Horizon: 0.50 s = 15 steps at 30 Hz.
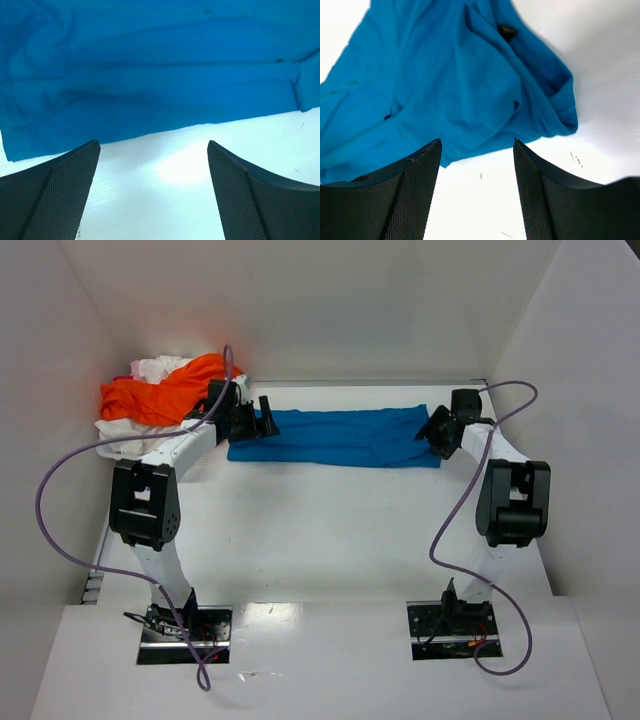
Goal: Fold and stack the t-shirts
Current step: Fold the other side of the tshirt into a rectangle
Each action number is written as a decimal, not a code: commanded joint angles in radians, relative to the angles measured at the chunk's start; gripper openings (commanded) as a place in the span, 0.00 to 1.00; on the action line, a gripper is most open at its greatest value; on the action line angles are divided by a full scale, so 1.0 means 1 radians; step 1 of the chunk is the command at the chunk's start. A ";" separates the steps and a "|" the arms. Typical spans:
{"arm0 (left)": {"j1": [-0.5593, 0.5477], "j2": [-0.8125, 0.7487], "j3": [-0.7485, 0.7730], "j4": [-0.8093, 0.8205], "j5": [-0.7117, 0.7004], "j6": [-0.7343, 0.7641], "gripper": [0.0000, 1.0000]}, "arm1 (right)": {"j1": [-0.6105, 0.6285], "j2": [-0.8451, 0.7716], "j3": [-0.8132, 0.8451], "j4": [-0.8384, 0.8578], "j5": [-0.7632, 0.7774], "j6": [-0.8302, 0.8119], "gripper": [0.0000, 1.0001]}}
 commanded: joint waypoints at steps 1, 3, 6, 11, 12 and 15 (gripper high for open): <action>0.003 -0.054 -0.019 0.027 0.026 0.039 0.95 | 0.007 -0.047 -0.043 0.083 -0.003 0.031 0.65; 0.003 -0.054 -0.019 0.018 0.026 0.039 0.95 | 0.019 -0.013 -0.043 0.096 -0.003 0.031 0.63; 0.003 -0.054 -0.019 0.018 0.008 0.039 0.95 | 0.028 0.040 -0.014 0.096 -0.003 0.031 0.62; 0.003 -0.054 -0.019 0.009 -0.023 0.048 0.97 | 0.028 0.088 0.009 0.117 -0.003 0.031 0.59; 0.003 -0.054 -0.019 -0.001 -0.023 0.048 0.97 | 0.028 0.097 0.020 0.117 -0.003 0.031 0.57; 0.003 -0.032 -0.019 -0.001 -0.034 0.048 0.97 | 0.037 0.137 0.047 0.106 -0.003 0.031 0.57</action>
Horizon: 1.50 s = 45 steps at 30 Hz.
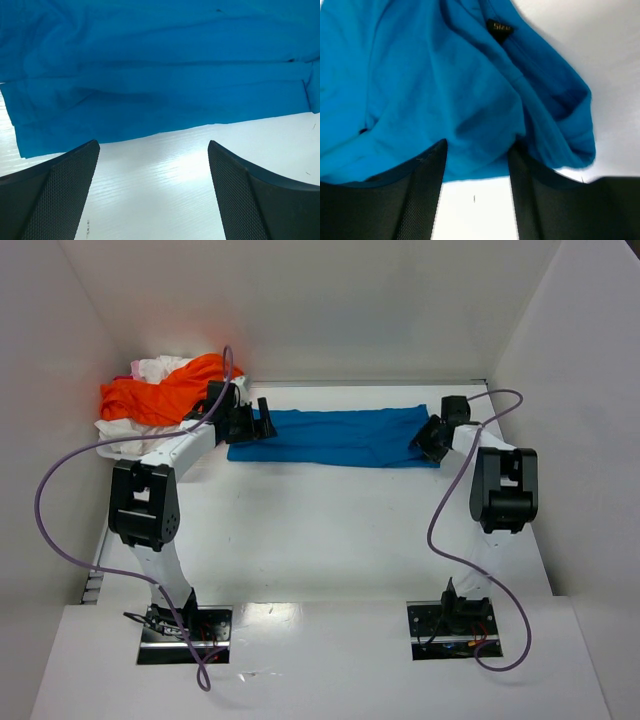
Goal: Fold and stack the t-shirts
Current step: Fold the other side of the tshirt into a rectangle
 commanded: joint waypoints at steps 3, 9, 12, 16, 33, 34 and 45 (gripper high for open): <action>0.004 -0.008 0.000 0.008 -0.014 0.025 0.97 | 0.014 0.038 0.067 0.040 0.003 0.006 0.45; 0.004 0.030 0.000 0.008 -0.023 0.025 0.95 | 0.014 0.047 0.104 0.040 0.003 0.015 0.18; 0.004 0.051 0.000 0.017 -0.023 0.025 0.95 | 0.014 0.056 0.152 0.030 -0.006 0.015 0.15; 0.004 0.073 0.000 0.017 -0.014 0.025 0.95 | 0.014 0.098 0.228 0.030 -0.026 0.024 0.11; 0.004 0.133 0.036 0.008 -0.005 0.034 0.95 | 0.014 0.403 0.684 -0.040 -0.156 0.036 0.57; 0.004 0.133 0.036 0.008 -0.005 0.034 0.95 | 0.014 0.386 0.684 -0.028 -0.156 0.036 0.61; 0.004 0.124 0.064 0.008 0.006 0.034 0.95 | 0.024 0.170 0.456 -0.011 -0.122 0.018 0.64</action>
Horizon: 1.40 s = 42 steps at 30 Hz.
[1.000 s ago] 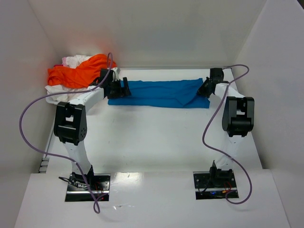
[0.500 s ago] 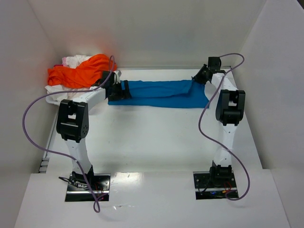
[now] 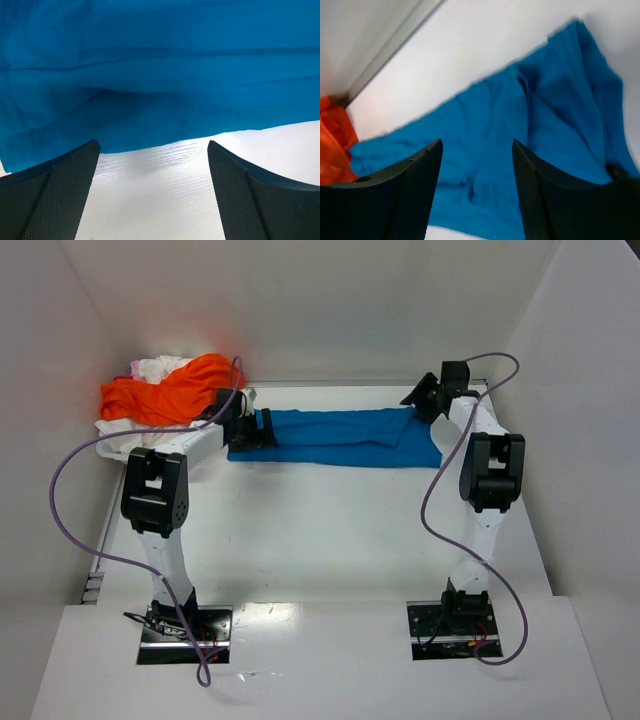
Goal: Fold and stack the t-shirts
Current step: Fold the other side of the tshirt into a rectangle
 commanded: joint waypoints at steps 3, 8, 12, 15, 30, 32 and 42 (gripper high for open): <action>0.004 -0.005 0.053 0.012 0.021 0.030 0.95 | 0.037 -0.223 -0.261 0.073 0.042 -0.015 0.62; 0.004 -0.005 0.074 0.003 0.021 0.050 0.95 | 0.080 -0.223 -0.315 0.064 0.080 -0.024 0.58; 0.004 0.015 0.085 -0.016 0.021 0.059 0.95 | 0.111 -0.148 -0.286 0.064 0.081 -0.024 0.58; 0.004 0.015 0.085 -0.016 0.021 0.068 0.95 | 0.120 -0.120 -0.266 0.055 0.090 -0.024 0.58; 0.004 0.051 0.105 -0.025 0.021 0.068 0.95 | 0.120 0.028 0.007 -0.036 0.068 -0.024 0.17; 0.004 0.061 0.114 -0.025 0.021 0.068 0.95 | 0.120 0.062 0.077 -0.045 0.053 -0.024 0.17; 0.004 0.071 0.171 -0.053 0.000 0.154 0.99 | 0.139 0.087 0.177 -0.111 0.073 -0.033 0.29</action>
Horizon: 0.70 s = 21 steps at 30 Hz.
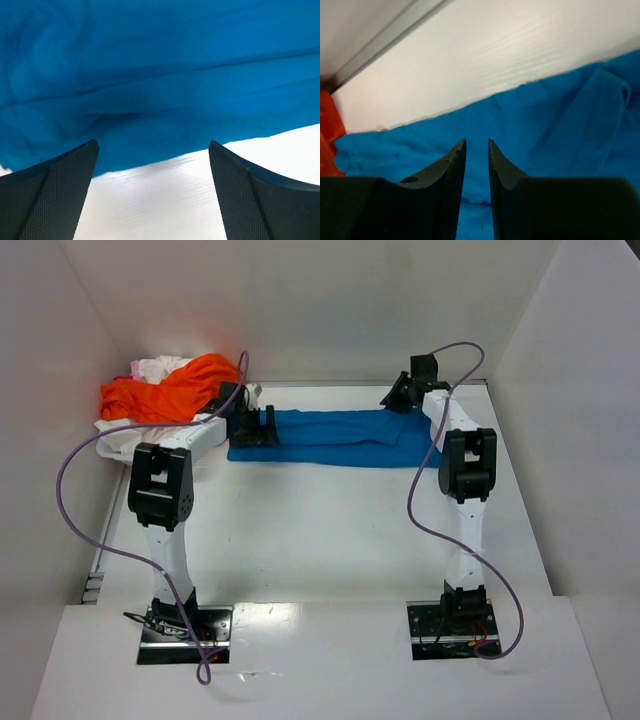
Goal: Fold and stack the t-shirts
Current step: Fold the other side of the tshirt into a rectangle, then rotate the tshirt 90 degrees
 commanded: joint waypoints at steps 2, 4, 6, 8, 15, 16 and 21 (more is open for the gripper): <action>-0.006 0.004 0.084 -0.019 -0.007 0.116 1.00 | 0.018 -0.102 -0.115 -0.003 0.063 -0.029 0.34; -0.006 0.004 0.106 -0.019 -0.021 0.185 1.00 | 0.018 -0.191 -0.186 0.020 0.084 -0.038 0.40; -0.016 -0.019 0.120 -0.019 0.007 0.249 1.00 | 0.018 -0.248 -0.289 0.053 0.095 -0.047 0.49; -0.051 -0.031 0.120 0.003 0.013 0.407 1.00 | 0.018 -0.323 -0.373 0.072 0.095 -0.047 0.55; -0.110 0.027 0.187 -0.021 -0.137 0.758 1.00 | -0.001 -0.463 -0.507 0.094 0.084 -0.047 0.74; -0.110 0.042 0.199 -0.021 -0.151 0.780 1.00 | -0.001 -0.475 -0.516 0.094 0.084 -0.047 0.78; -0.110 0.096 0.228 -0.021 -0.267 0.956 1.00 | -0.028 -0.572 -0.590 0.094 0.084 -0.047 0.94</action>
